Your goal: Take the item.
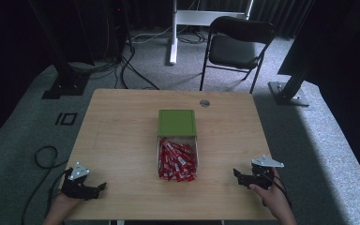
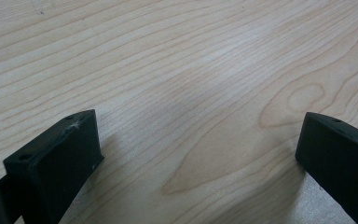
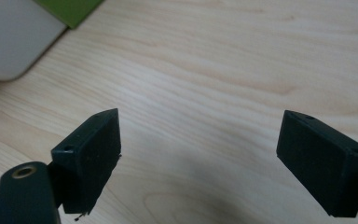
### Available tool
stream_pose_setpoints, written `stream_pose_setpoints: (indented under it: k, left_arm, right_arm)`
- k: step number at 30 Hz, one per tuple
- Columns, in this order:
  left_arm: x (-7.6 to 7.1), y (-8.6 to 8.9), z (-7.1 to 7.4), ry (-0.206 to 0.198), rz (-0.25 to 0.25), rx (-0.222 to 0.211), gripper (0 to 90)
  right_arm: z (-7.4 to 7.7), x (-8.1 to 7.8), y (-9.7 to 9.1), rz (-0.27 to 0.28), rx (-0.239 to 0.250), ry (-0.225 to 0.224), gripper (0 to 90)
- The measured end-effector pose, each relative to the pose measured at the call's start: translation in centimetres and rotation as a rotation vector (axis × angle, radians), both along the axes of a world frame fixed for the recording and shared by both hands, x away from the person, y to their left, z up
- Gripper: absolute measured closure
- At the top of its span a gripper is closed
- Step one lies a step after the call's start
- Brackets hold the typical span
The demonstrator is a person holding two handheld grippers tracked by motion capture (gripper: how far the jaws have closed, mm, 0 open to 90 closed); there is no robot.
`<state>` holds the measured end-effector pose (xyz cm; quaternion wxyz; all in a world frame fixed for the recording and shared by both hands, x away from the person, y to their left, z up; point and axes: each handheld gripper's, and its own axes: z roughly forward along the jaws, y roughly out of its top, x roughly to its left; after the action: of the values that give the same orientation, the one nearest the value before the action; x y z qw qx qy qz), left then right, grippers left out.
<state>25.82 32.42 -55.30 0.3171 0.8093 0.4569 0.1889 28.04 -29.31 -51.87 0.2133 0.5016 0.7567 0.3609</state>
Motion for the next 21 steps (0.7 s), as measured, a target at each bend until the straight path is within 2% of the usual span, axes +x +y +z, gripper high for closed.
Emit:
stream_pose_setpoints:
  k: [5,7,14,21]
  left_arm:
    - [0.0,0.0,0.0,0.000,0.000,0.000,0.7]
    - [0.0,0.0,0.0,0.000,0.001,-0.001,0.7]
    - [0.0,0.0,0.0,0.001,0.001,0.000,0.7]
    - [0.0,0.0,0.0,0.001,0.001,0.000,0.7]
  right_arm:
    - [1.0,0.2,0.9,0.021,0.001,-0.020,13.3]
    - [1.5,0.2,1.3,0.029,0.019,-0.032,13.4]
    - [3.6,0.5,3.1,0.086,0.027,-0.075,13.4]
    - [5.3,1.1,4.8,0.130,0.034,-0.098,13.4]
